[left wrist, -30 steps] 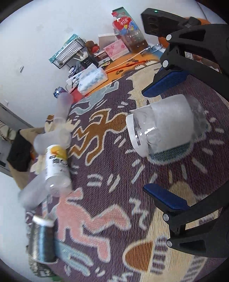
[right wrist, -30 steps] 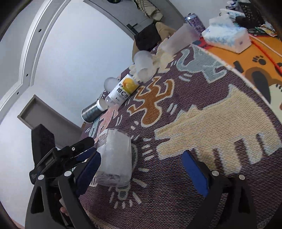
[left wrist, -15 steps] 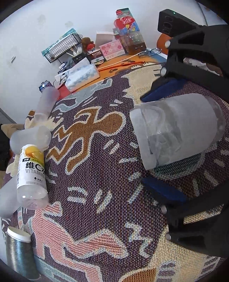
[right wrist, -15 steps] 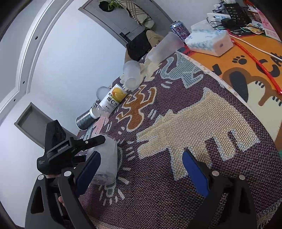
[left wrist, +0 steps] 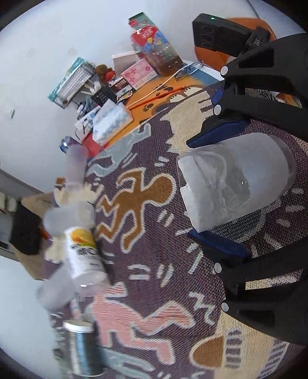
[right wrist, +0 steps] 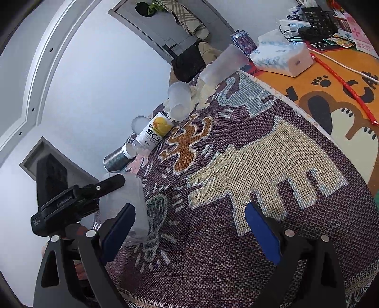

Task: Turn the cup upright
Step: 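Hold the clear cup in the left gripper and rotate it upright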

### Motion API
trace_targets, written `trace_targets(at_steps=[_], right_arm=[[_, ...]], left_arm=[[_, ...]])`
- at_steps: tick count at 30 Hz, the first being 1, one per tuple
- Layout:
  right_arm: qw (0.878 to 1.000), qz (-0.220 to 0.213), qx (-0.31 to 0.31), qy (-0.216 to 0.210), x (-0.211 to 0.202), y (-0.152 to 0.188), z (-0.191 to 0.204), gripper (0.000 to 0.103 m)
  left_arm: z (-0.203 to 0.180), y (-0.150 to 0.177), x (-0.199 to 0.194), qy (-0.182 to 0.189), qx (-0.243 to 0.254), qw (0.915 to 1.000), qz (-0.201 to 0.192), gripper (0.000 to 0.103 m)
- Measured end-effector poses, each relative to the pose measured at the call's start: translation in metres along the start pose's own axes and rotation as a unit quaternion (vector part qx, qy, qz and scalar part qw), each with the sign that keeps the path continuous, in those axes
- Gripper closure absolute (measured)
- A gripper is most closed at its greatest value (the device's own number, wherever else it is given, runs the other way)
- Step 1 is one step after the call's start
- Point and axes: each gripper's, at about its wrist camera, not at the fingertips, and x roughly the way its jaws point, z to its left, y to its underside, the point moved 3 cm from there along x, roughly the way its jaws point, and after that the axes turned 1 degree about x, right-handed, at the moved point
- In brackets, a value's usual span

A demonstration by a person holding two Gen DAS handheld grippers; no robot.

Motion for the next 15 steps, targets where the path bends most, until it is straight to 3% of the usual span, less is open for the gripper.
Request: trace_targets(at_steps=[6, 15], right_arm=[[1.0, -0.008, -0.007, 0.008, -0.004, 0.001, 0.003, 0.011], [1.0, -0.015, -0.012, 0.022, -0.008, 0.004, 0.001, 0.011]], left_arm=[[-0.02, 0.001, -0.022, -0.051, 0.065, 0.995, -0.058, 0.033], [-0.037, 0.006, -0.038, -0.1, 0.124, 0.9782, -0.133, 0.033]])
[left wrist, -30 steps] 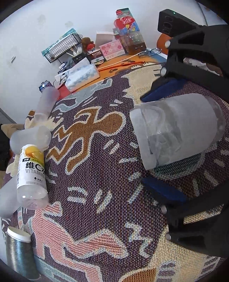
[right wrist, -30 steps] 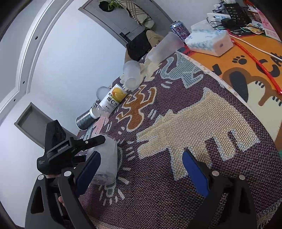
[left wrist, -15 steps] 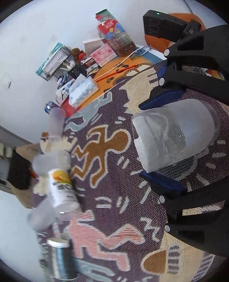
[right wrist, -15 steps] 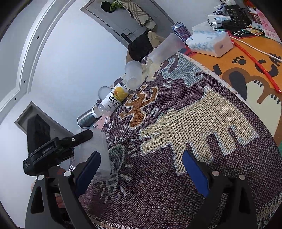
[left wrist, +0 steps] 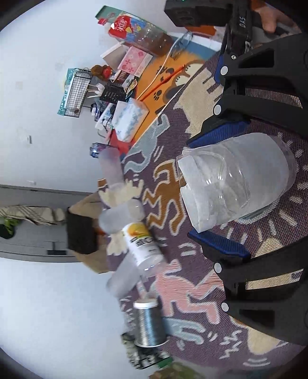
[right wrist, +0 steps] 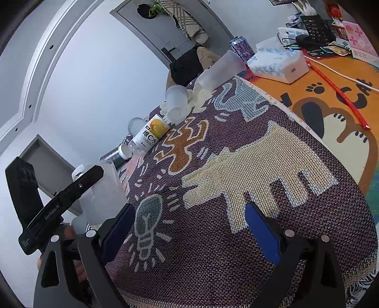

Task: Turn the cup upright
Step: 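Hold the clear cup in the left gripper and rotate it upright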

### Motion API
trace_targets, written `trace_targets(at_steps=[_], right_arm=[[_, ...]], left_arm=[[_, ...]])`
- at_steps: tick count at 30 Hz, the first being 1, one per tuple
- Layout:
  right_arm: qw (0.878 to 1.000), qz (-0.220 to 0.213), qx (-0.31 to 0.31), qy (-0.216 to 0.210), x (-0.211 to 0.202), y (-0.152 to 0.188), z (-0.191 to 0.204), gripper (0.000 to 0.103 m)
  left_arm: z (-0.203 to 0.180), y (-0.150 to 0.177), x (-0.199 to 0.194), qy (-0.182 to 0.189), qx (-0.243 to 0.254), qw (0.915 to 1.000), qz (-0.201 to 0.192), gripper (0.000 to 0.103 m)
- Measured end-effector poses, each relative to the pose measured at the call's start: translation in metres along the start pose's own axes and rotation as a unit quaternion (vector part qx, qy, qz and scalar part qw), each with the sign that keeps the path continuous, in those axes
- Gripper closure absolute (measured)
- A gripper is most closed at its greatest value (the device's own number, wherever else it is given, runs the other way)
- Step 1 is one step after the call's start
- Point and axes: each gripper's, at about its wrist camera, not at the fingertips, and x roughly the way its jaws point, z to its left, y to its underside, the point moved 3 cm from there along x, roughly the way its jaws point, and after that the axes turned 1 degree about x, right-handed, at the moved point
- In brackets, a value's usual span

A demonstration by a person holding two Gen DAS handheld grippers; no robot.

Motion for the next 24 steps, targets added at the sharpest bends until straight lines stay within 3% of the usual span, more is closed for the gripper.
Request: trace_targets(at_steps=[5, 11, 24], right_arm=[[1.0, -0.002, -0.002, 0.007, -0.001, 0.002, 0.0, 0.011], [1.0, -0.004, 0.0, 0.018, -0.002, 0.002, -0.004, 0.011], [1.0, -0.002, -0.006, 0.014, 0.001, 0.004, 0.004, 0.009]], left_arm=[[-0.008, 0.003, 0.001, -0.02, 0.025, 0.999, -0.033, 0.033], [-0.009, 0.015, 0.01, -0.025, 0.025, 0.9985, -0.043, 0.032], [-0.015, 0.047, -0.002, -0.001, 0.009, 0.9999, -0.006, 0.029]])
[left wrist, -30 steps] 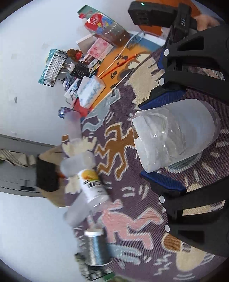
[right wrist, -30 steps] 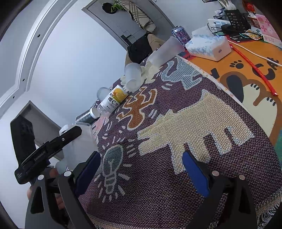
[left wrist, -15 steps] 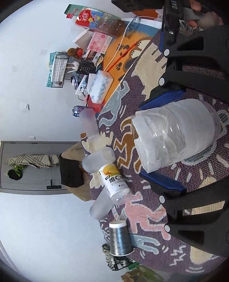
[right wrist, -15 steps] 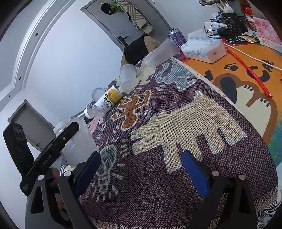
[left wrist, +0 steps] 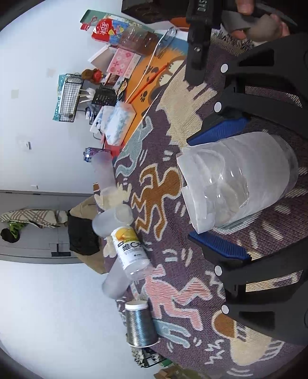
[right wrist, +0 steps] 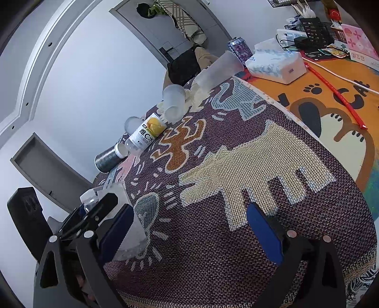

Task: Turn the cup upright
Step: 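Hold the clear cup in the left gripper and rotate it upright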

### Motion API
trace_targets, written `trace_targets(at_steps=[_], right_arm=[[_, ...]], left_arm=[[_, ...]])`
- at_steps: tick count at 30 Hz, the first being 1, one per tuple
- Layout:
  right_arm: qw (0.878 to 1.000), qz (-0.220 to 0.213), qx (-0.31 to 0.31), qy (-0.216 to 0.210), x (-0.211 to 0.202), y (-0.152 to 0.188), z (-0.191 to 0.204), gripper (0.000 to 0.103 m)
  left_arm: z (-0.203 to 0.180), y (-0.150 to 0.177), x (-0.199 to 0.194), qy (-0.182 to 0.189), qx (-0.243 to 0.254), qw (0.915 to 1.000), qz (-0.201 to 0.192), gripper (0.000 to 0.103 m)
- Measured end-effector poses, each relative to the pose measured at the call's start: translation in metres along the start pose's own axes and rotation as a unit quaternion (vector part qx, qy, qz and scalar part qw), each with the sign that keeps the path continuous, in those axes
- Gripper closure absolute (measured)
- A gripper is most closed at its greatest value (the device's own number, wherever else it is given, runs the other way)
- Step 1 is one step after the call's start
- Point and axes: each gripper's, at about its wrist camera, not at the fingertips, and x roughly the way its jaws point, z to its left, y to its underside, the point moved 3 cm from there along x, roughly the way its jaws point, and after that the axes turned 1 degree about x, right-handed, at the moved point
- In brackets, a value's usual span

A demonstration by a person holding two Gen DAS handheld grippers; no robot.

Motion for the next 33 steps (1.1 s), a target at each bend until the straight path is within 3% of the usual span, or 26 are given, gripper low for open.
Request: trace_targets(at_steps=[7, 11, 14, 16, 22, 26, 28, 33], right_arm=[[1.0, -0.001, -0.006, -0.001, -0.005, 0.004, 0.005, 0.009], [1.0, -0.003, -0.01, -0.003, -0.007, 0.007, 0.008, 0.009], [1.0, -0.003, -0.014, -0.004, -0.008, 0.009, 0.011, 0.009], [1.0, -0.002, -0.014, -0.005, -0.009, 0.009, 0.011, 0.009], [1.0, -0.006, -0.008, -0.003, -0.012, 0.009, 0.006, 0.009], [1.0, -0.006, 0.0, -0.001, -0.01, 0.006, 0.0, 0.009], [1.0, -0.006, 0.002, -0.001, -0.009, 0.006, -0.002, 0.009], [1.0, -0.004, 0.007, 0.0, -0.005, 0.005, -0.007, 0.009]], left_arm=[[0.003, 0.006, -0.005, 0.013, -0.014, 0.9997, 0.018, 0.024], [0.002, 0.008, -0.011, 0.018, -0.014, 0.9996, 0.015, 0.013], [-0.001, 0.007, -0.015, 0.019, -0.004, 0.9998, 0.007, 0.013], [0.001, 0.005, -0.006, 0.024, -0.007, 0.9994, 0.026, 0.013], [0.035, -0.013, 0.017, 0.027, -0.08, 0.9942, 0.068, 0.013], [0.051, -0.014, 0.042, 0.061, -0.141, 0.9796, 0.13, 0.013], [0.055, -0.011, 0.053, 0.089, -0.171, 0.9681, 0.16, 0.013], [0.064, 0.001, 0.077, 0.116, -0.232, 0.9415, 0.215, 0.018]])
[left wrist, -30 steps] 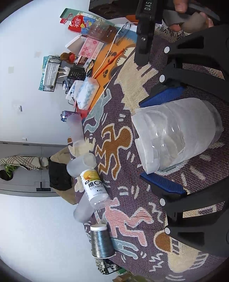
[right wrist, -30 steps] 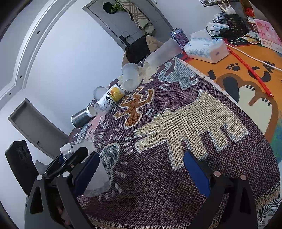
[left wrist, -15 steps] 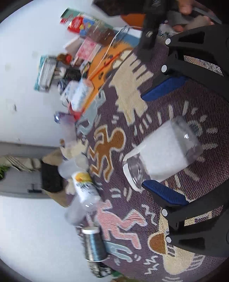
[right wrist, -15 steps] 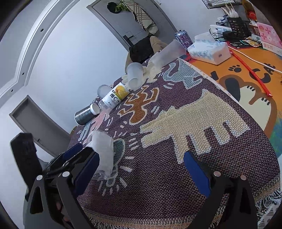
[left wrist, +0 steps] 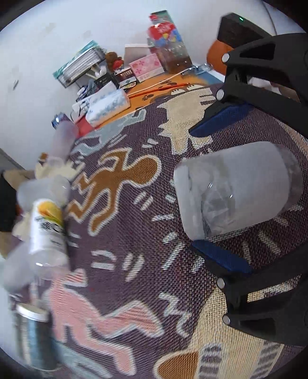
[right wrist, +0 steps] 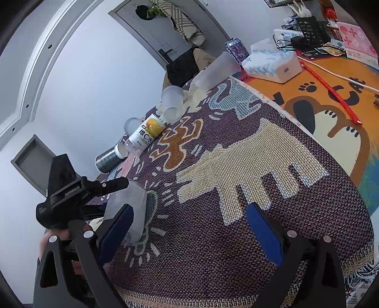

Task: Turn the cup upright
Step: 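Hold the clear cup in the left gripper and rotate it upright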

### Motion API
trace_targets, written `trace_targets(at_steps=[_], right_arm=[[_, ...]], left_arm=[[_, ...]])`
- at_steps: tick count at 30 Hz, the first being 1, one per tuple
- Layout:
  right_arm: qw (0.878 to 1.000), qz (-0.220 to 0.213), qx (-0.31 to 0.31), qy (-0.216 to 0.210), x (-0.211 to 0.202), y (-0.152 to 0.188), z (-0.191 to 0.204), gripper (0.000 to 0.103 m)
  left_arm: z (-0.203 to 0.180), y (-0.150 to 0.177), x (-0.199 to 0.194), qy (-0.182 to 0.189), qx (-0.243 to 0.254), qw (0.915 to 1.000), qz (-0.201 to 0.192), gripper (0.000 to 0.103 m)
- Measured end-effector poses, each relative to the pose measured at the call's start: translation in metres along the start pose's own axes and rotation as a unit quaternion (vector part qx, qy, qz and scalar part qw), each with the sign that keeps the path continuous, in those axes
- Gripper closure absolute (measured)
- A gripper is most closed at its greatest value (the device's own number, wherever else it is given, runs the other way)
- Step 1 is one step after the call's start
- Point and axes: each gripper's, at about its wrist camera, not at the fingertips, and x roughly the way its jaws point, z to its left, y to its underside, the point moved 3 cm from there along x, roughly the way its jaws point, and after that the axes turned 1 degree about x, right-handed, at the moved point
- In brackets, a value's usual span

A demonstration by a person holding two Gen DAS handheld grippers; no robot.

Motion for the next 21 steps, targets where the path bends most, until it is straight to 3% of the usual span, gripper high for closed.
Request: trace_targets(at_steps=[3, 8, 15, 17, 21], right_arm=[[1.0, 0.0, 0.006, 0.003, 0.0, 0.0, -0.005, 0.009], [1.0, -0.002, 0.01, 0.004, -0.002, -0.001, -0.009, 0.009], [1.0, -0.004, 0.004, 0.002, -0.004, 0.001, -0.005, 0.009], [1.0, -0.004, 0.002, 0.002, -0.004, 0.001, -0.002, 0.009], [1.0, -0.006, -0.007, 0.003, -0.005, 0.002, 0.003, 0.009]], left_arm=[[0.006, 0.0, 0.012, 0.009, -0.021, 0.9991, 0.035, 0.025], [0.003, -0.004, 0.013, 0.0, -0.01, 0.9991, 0.041, 0.034], [-0.02, -0.008, -0.021, -0.036, 0.071, 0.9961, -0.037, 0.036], [-0.03, -0.006, -0.031, -0.046, 0.1, 0.9918, -0.064, 0.036], [-0.053, 0.001, -0.052, -0.069, 0.166, 0.9753, -0.129, 0.036]])
